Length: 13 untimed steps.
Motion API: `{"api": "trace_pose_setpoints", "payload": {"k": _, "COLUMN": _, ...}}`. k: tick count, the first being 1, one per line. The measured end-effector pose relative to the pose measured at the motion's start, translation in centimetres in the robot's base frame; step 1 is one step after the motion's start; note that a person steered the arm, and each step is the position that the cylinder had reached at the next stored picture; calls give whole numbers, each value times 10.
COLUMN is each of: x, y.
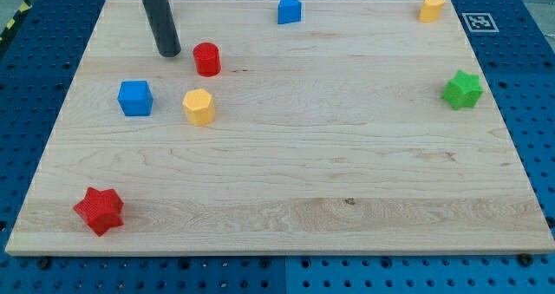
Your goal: Push red circle towards bottom center
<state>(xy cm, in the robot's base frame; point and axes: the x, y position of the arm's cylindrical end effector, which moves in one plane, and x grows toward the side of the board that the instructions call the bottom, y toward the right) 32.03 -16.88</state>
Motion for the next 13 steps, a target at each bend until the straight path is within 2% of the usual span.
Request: {"api": "trace_pose_setpoints", "payload": {"k": 13, "x": -8, "y": 20}}
